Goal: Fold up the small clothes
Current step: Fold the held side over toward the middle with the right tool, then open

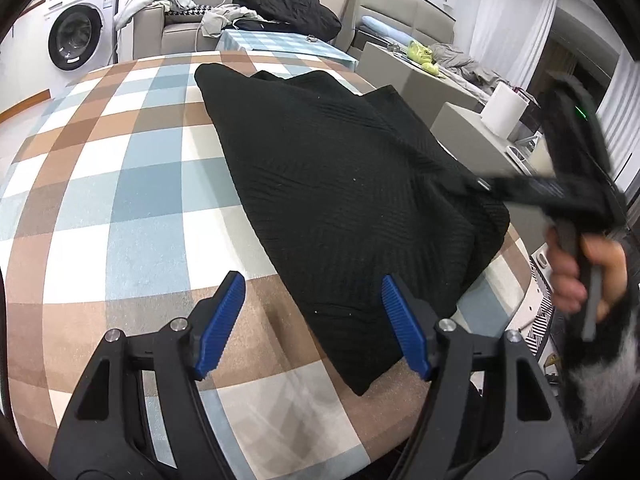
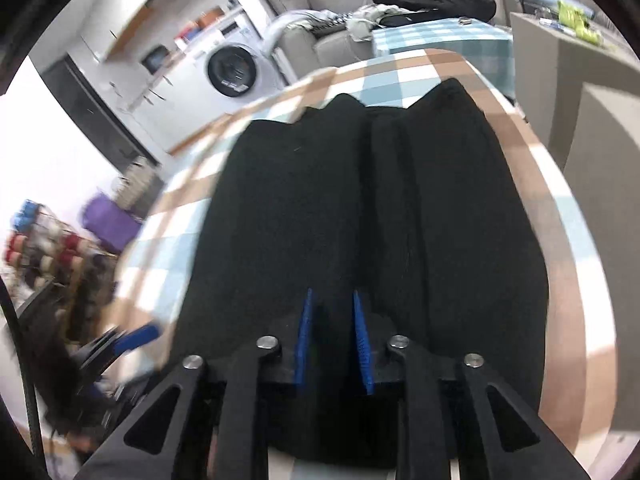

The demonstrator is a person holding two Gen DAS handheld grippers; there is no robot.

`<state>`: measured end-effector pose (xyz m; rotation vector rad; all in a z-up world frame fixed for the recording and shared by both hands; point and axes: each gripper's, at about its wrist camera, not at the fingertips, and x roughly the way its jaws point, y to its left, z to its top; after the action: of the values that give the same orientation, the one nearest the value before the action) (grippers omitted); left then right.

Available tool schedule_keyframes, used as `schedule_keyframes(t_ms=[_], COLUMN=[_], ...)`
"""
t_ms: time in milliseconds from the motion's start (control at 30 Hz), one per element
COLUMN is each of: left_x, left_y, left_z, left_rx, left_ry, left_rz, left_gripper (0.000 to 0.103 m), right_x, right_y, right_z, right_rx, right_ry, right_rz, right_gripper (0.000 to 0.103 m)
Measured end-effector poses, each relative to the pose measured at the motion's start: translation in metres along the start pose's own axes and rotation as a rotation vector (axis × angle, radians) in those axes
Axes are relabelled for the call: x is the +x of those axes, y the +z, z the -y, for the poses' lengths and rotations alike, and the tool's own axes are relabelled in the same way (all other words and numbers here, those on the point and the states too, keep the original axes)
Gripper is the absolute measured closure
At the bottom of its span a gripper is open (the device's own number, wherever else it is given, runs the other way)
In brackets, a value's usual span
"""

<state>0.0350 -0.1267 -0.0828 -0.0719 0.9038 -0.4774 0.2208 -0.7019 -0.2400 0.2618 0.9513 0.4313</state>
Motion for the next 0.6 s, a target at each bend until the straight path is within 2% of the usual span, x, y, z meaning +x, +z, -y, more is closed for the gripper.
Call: schedule_keyframes(t_ms=[100,200,267,300,433,567,600], left_x=[0.002,0.003,0.003,0.003,0.004,0.005,0.004], left_y=[-0.001,-0.002,-0.001,-0.001,-0.003,-0.006,-0.006], left_z=[-0.001,-0.002,-0.003,-0.003,-0.005,-0.007,-0.007], left_rx=[0.005,0.011,0.013,0.011,0.014,0.011,0.013], left_ry=[0.009,-0.002,-0.001,0.0,0.026,0.036,0.035], left_rz=[-0.01,-0.015,-0.012,-0.012,-0.018,-0.027,-0.024], left_gripper=[0.034,0.034,0.034,0.034,0.034,0.034,0.034], right_x=[-0.018,-0.022,-0.019,-0.02,-0.044,-0.025,-0.021], right_y=[-0.026,-0.038,-0.039,-0.037,-0.021,-0.019,-0.021], right_z=[0.002,-0.003,-0.009,-0.012,-0.013,0.003,0.005], right_rx=[-0.001,-0.057,-0.1,-0.126,-0.114,-0.069,-0.06], right_ry=[0.05,0.018,-0.011,-0.033,-0.002,-0.135,-0.119], right_rz=[-0.006,0.0,-0.006,-0.005,0.073,-0.018,-0.021], right_gripper=[0.068,0.068,0.085,0.098,0.098,0.098,0.097])
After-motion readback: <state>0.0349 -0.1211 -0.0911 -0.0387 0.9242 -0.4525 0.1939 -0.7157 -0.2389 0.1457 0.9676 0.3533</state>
